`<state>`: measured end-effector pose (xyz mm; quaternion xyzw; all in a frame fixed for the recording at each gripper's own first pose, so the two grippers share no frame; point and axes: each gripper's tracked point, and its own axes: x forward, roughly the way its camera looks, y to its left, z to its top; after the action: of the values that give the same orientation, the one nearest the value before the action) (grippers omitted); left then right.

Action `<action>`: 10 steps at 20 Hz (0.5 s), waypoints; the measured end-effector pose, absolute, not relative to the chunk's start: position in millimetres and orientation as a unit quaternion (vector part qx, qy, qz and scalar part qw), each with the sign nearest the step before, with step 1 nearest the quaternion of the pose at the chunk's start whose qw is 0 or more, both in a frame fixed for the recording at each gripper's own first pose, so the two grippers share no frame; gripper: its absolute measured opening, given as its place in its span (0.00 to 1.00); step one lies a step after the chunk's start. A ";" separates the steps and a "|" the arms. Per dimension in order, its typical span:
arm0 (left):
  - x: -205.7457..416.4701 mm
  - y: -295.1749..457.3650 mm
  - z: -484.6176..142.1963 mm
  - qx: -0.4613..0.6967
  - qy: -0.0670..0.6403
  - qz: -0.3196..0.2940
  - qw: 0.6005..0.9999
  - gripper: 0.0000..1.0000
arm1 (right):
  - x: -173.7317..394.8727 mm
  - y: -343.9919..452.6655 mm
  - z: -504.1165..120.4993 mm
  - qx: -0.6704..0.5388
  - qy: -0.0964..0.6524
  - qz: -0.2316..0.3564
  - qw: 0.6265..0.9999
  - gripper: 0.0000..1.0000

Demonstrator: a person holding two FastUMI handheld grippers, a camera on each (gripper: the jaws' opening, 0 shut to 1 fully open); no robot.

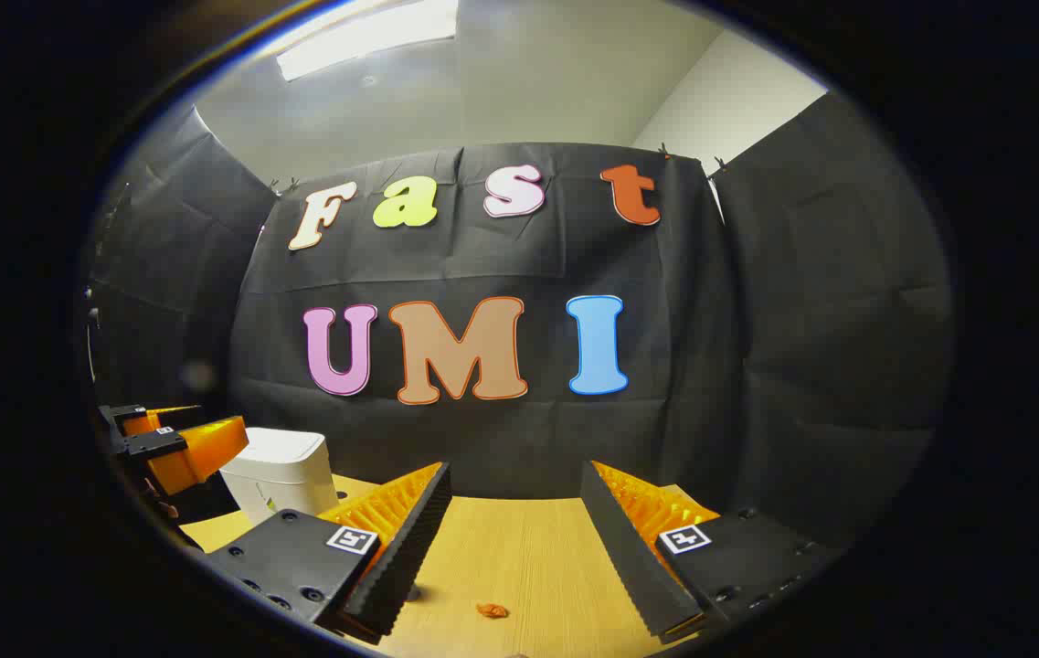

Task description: Press the lid of the desktop garbage bin to open it, pick up the crumpled paper on the desktop and throw it into the bin, then pick up the pop can on the desktop and drop it into the bin, and finally close the garbage bin lid.

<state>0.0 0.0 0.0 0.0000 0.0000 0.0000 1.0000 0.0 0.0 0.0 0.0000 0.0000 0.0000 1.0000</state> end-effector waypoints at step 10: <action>-2.1 -3.0 5.0 0.004 -0.007 -0.003 1.000 0.94 | -3.7 -1.3 3.5 -0.001 -0.005 0.005 1.000 0.96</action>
<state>-2.1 -3.0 5.0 0.0041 -0.0065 -0.0027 1.0000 -3.7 -1.3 3.5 -0.0007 -0.0046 0.0045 1.0000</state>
